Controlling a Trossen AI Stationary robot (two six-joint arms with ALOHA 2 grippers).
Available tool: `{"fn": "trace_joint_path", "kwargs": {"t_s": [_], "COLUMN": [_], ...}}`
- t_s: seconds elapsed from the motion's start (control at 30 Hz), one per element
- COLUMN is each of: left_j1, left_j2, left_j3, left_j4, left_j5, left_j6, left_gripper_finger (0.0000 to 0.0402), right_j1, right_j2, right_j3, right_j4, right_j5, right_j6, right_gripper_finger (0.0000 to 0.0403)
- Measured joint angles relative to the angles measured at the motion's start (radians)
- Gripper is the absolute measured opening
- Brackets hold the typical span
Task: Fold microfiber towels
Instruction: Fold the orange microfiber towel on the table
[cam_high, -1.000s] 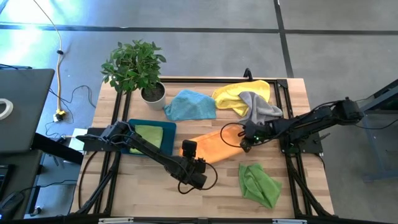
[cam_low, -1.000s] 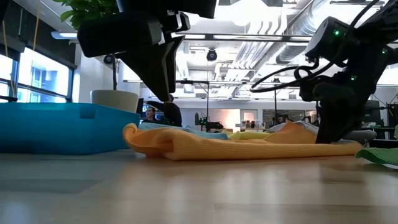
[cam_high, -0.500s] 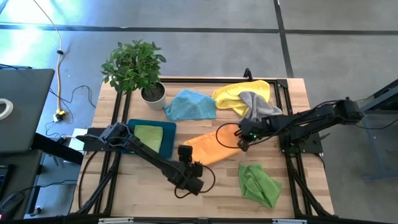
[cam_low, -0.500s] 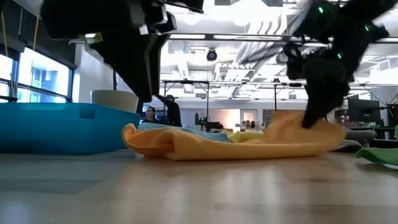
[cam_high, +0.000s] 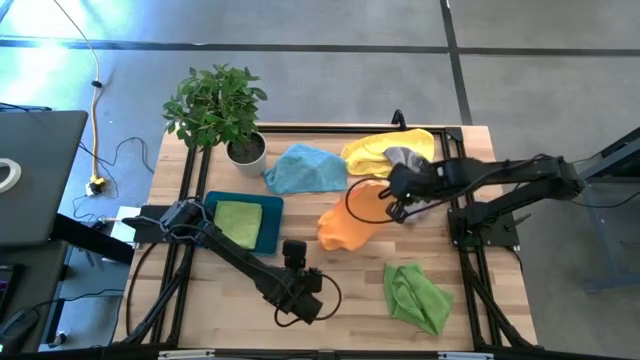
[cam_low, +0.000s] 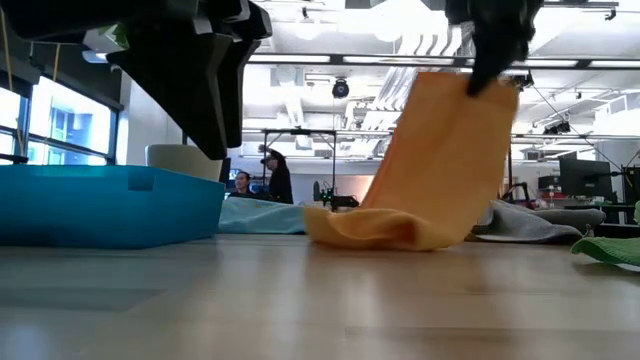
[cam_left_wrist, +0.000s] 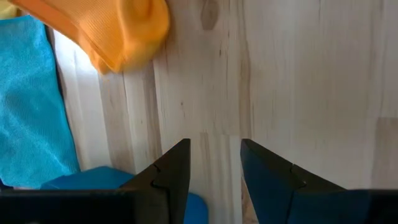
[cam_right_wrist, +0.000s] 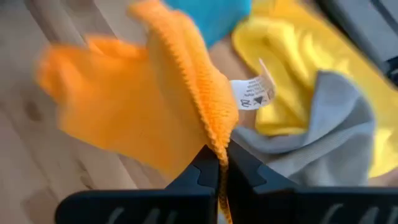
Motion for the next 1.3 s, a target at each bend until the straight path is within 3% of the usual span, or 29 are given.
{"fn": "trace_joint_path", "kwargs": {"t_s": [0.23, 0.47, 0.53, 0.63, 0.7, 0.73, 0.87, 0.9, 0.97, 1.07, 1.13, 1.2, 1.3], "left_j1": [0.000, 0.000, 0.000, 0.000, 0.000, 0.000, 0.000, 0.000, 0.000, -0.005, -0.006, -0.006, -0.006], "left_j2": [0.000, 0.000, 0.000, 0.000, 0.000, 0.000, 0.000, 0.000, 0.000, 0.000, 0.000, 0.000, 0.000], "left_j3": [0.000, 0.000, 0.000, 0.000, 0.000, 0.000, 0.000, 0.000, 0.000, 0.000, 0.000, 0.000, 0.000], "left_j4": [0.000, 0.000, 0.000, 0.000, 0.000, 0.000, 0.001, 0.001, 0.003, 0.003, 0.004, 0.004, 0.004], "left_j5": [-0.003, -0.004, -0.005, -0.005, -0.006, -0.007, -0.008, -0.008, -0.008, -0.008, -0.007, -0.007, -0.007], "left_j6": [0.001, 0.002, 0.002, 0.003, 0.003, 0.003, 0.003, 0.003, 0.003, 0.001, 0.002, 0.000, -0.008], "left_gripper_finger": [0.0131, 0.0131, 0.0131, 0.0131, 0.0131, 0.0131, 0.0131, 0.0131, 0.0131, 0.0131, 0.0131, 0.0131, 0.0131], "right_j1": [0.000, -0.002, -0.003, -0.002, 0.005, 0.006, -0.009, -0.014, -0.020, -0.019, -0.008, -0.003, -0.009], "right_j2": [0.000, -0.001, -0.001, 0.000, 0.000, 0.000, 0.003, 0.004, 0.006, 0.006, 0.006, 0.007, 0.009], "right_j3": [0.200, 0.277, 0.278, 0.278, 0.278, 0.282, 0.329, 0.337, 0.344, 0.348, 0.348, 0.354, 0.394], "right_j4": [-0.112, -0.186, -0.157, -0.047, 0.005, 0.001, -0.125, -0.141, -0.133, -0.035, 0.030, 0.047, -0.018], "right_j5": [0.042, 0.131, 0.039, -0.285, -0.342, -0.311, 0.009, 0.037, -0.043, -0.367, -0.467, -0.440, -0.244], "right_j6": [-0.002, 0.030, 0.017, -0.061, -0.081, -0.076, 0.022, 0.051, 0.039, -0.046, -0.068, -0.071, -0.006], "right_gripper_finger": [0.0000, 0.0000, 0.0000, 0.0000, 0.0000, 0.0000, 0.0000, 0.0000, 0.0000, 0.0000, 0.0000, 0.0000, 0.0000]}}
